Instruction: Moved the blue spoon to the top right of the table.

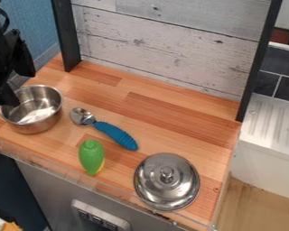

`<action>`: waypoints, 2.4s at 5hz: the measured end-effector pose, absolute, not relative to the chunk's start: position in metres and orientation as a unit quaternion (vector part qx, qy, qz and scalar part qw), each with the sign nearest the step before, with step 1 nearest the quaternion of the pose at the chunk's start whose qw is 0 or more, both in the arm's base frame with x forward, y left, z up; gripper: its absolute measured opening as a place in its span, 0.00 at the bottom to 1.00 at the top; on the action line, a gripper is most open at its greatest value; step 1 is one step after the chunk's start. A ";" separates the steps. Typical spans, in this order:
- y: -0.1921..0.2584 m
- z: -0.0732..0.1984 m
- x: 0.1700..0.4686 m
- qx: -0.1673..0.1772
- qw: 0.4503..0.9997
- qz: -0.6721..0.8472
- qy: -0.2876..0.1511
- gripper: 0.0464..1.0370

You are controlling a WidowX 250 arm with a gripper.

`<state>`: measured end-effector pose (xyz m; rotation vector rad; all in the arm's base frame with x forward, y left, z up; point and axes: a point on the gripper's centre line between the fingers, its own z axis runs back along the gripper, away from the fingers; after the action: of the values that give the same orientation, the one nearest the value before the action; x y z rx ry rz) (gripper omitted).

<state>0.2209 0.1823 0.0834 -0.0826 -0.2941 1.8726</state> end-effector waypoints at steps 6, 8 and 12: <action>0.080 0.041 0.272 0.008 0.706 0.703 -0.085 0.96; 0.067 0.011 0.292 0.019 0.723 0.688 -0.056 0.96; 0.064 -0.005 0.280 0.045 0.743 0.664 -0.065 0.35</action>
<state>0.2801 0.0636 -0.0051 0.0977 -0.1428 1.4549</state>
